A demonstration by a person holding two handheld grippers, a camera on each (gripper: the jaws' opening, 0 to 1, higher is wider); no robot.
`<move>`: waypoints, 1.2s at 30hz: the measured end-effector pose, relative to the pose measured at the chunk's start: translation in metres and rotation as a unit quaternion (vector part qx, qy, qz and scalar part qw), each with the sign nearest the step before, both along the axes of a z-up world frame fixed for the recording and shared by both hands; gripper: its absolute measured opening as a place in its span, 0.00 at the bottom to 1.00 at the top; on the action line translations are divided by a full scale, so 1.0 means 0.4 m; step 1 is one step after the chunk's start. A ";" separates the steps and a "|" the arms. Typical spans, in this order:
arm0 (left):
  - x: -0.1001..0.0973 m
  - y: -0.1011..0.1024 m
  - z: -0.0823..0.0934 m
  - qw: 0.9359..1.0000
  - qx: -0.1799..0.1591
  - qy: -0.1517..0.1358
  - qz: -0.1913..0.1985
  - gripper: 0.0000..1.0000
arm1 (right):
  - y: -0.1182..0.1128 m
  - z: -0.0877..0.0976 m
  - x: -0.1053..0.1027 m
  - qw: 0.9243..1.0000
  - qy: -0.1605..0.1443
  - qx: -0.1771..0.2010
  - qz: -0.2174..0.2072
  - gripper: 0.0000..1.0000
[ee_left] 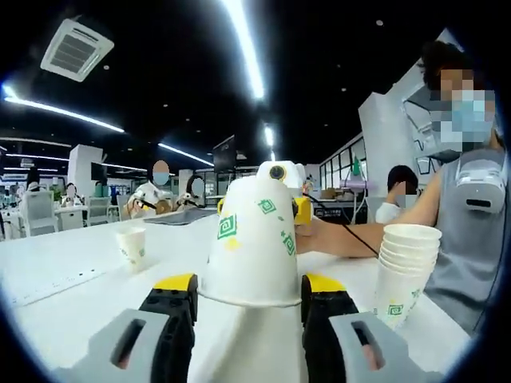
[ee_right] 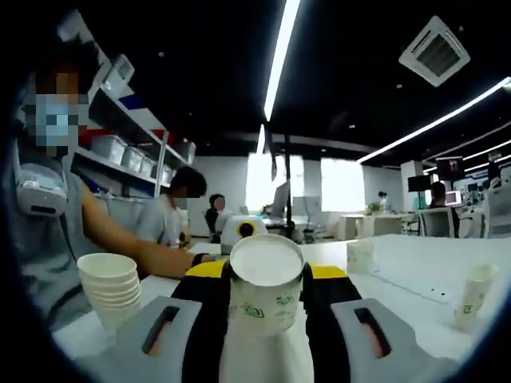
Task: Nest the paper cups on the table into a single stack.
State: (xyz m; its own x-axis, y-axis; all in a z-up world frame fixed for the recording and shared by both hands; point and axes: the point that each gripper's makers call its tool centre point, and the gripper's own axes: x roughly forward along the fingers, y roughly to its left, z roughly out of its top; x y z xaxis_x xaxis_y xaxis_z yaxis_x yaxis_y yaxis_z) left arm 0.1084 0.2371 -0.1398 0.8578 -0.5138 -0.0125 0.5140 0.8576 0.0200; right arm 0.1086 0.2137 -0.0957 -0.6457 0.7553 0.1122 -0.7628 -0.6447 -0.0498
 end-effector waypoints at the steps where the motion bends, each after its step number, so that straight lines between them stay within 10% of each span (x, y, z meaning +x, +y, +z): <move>1: -0.001 0.006 0.002 1.000 -0.002 0.000 0.003 0.55 | -0.001 -0.015 0.007 1.000 -0.016 -0.006 0.000 0.38; 17: -0.001 0.055 -0.016 0.999 0.029 0.008 0.038 0.53 | 0.010 -0.209 0.026 0.982 -0.146 -0.116 -0.015 0.38; 36: 0.010 0.051 -0.050 0.997 0.057 0.027 0.037 0.52 | 0.006 -0.226 0.015 0.978 -0.154 -0.137 -0.016 0.49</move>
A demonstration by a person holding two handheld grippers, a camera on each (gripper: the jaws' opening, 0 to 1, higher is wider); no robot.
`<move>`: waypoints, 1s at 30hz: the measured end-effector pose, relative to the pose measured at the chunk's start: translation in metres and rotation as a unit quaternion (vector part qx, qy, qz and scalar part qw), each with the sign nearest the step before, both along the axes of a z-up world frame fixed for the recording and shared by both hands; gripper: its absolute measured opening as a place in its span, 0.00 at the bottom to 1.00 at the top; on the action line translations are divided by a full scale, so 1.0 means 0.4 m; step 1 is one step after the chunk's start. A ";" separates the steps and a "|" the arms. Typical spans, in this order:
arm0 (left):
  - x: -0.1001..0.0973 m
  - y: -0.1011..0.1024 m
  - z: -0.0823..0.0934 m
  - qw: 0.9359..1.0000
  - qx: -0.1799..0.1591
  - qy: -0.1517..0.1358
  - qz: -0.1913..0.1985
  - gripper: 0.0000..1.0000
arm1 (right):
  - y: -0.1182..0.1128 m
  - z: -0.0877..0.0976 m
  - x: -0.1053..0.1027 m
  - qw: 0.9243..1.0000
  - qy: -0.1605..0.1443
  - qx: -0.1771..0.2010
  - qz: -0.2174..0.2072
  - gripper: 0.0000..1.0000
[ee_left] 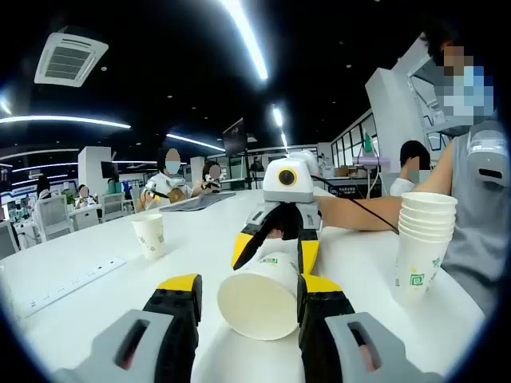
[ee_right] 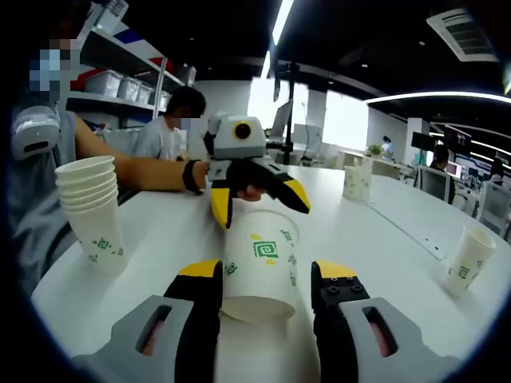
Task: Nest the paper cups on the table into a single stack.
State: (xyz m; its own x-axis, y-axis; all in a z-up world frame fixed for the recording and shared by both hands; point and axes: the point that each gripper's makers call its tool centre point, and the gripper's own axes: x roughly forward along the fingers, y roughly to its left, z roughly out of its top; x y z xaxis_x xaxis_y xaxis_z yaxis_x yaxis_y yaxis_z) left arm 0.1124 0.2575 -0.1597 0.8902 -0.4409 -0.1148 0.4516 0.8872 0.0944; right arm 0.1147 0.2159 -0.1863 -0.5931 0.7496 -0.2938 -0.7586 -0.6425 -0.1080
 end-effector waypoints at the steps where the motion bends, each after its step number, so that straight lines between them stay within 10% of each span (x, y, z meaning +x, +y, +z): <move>1: 0.000 0.000 -0.002 1.000 -0.001 0.001 -0.002 0.53 | 0.002 0.000 -0.002 1.000 0.000 -0.002 -0.003 0.51; 18: -0.011 -0.014 -0.003 1.000 -0.008 0.003 -0.004 0.59 | 0.008 -0.040 0.026 0.998 -0.007 -0.056 -0.023 0.46; 30: -0.007 -0.004 0.010 0.999 -0.036 -0.004 -0.013 0.63 | 0.005 0.018 0.029 0.999 0.033 -0.016 -0.026 0.44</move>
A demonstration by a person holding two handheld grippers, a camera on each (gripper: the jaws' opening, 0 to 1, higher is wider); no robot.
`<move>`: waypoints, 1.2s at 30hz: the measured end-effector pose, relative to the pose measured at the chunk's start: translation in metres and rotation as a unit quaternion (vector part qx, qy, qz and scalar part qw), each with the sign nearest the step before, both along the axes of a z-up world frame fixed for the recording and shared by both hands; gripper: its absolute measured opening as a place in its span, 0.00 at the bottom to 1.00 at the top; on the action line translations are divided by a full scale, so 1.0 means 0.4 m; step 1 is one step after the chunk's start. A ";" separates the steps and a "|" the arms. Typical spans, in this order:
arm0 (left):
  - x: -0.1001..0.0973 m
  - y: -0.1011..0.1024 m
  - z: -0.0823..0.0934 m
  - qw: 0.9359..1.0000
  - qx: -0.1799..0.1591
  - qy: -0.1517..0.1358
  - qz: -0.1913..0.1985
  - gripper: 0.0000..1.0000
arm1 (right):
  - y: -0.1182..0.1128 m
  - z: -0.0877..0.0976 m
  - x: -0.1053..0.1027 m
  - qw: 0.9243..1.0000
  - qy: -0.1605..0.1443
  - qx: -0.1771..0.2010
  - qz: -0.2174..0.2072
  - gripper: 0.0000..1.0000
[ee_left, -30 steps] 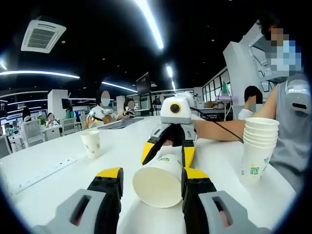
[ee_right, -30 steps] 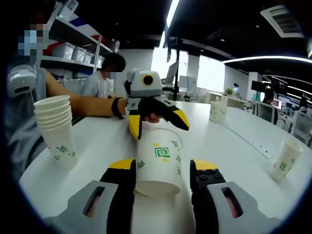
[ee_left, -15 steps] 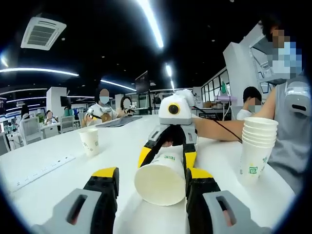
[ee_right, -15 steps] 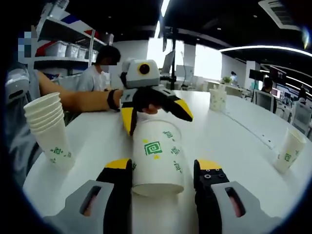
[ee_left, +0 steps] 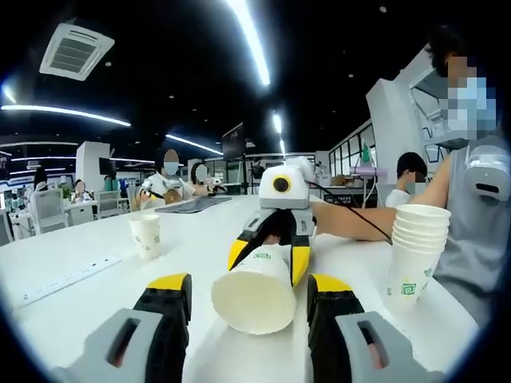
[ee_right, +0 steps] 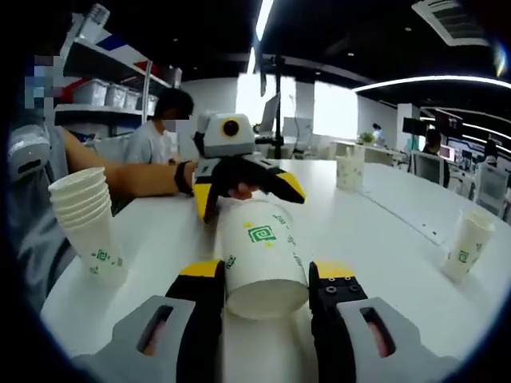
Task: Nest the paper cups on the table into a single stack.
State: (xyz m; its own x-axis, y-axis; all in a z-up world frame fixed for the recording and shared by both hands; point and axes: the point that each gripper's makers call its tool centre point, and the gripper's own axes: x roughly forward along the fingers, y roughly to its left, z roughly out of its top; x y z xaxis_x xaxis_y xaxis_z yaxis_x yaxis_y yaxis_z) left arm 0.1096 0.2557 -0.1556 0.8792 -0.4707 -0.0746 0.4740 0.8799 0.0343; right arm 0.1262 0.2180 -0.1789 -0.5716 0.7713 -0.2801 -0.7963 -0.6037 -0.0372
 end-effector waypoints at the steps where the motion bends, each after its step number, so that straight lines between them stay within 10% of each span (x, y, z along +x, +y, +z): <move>1: 0.000 0.000 0.001 1.000 -0.003 0.000 -0.001 0.63 | -0.005 0.009 -0.003 1.000 0.006 0.005 -0.001 0.44; 17: -0.017 -0.032 0.058 0.996 -0.074 -0.028 -0.041 0.63 | -0.037 0.134 -0.095 0.992 0.065 0.107 0.032 0.44; 36: -0.014 -0.041 0.078 0.997 -0.049 -0.058 -0.031 0.52 | -0.001 0.016 -0.133 0.998 0.008 0.040 0.043 0.42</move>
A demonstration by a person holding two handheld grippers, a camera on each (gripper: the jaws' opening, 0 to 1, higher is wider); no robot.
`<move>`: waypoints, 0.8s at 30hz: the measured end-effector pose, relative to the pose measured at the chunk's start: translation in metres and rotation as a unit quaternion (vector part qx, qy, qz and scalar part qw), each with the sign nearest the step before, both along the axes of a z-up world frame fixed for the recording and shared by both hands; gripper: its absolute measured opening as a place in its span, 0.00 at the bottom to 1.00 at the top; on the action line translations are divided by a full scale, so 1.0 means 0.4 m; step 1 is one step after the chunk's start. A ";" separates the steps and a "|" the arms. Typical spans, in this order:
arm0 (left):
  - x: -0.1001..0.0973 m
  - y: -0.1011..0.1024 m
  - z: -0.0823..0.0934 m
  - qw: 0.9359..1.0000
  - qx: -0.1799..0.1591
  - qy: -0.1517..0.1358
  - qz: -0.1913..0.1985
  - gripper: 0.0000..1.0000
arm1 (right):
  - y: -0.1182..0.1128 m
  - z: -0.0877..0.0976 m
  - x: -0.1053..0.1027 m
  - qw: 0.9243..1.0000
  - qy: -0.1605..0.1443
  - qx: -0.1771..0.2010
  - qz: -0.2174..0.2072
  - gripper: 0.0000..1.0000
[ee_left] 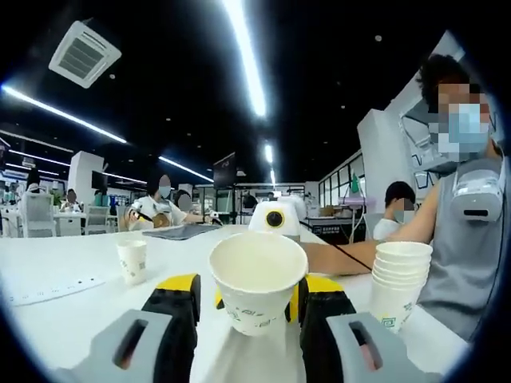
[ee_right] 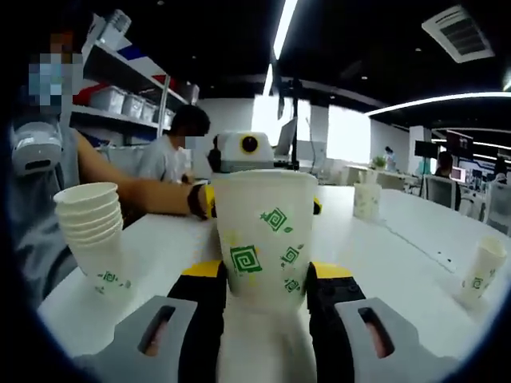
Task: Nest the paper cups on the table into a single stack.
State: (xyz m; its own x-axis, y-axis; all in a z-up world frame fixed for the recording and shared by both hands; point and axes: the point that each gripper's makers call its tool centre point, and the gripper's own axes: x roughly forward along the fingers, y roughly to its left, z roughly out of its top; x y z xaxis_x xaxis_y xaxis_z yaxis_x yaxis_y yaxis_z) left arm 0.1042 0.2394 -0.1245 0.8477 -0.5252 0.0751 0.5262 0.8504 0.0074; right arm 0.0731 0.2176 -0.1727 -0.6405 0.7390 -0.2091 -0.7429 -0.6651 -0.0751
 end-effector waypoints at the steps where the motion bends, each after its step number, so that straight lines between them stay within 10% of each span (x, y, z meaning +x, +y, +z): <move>1: 0.001 -0.003 -0.002 1.000 0.002 0.001 -0.001 0.52 | 0.003 -0.007 -0.002 1.000 -0.005 -0.003 0.001 0.42; 24: 0.009 0.001 -0.034 0.999 0.031 0.020 0.011 0.53 | 0.022 -0.019 0.042 1.000 -0.007 -0.009 -0.007 0.51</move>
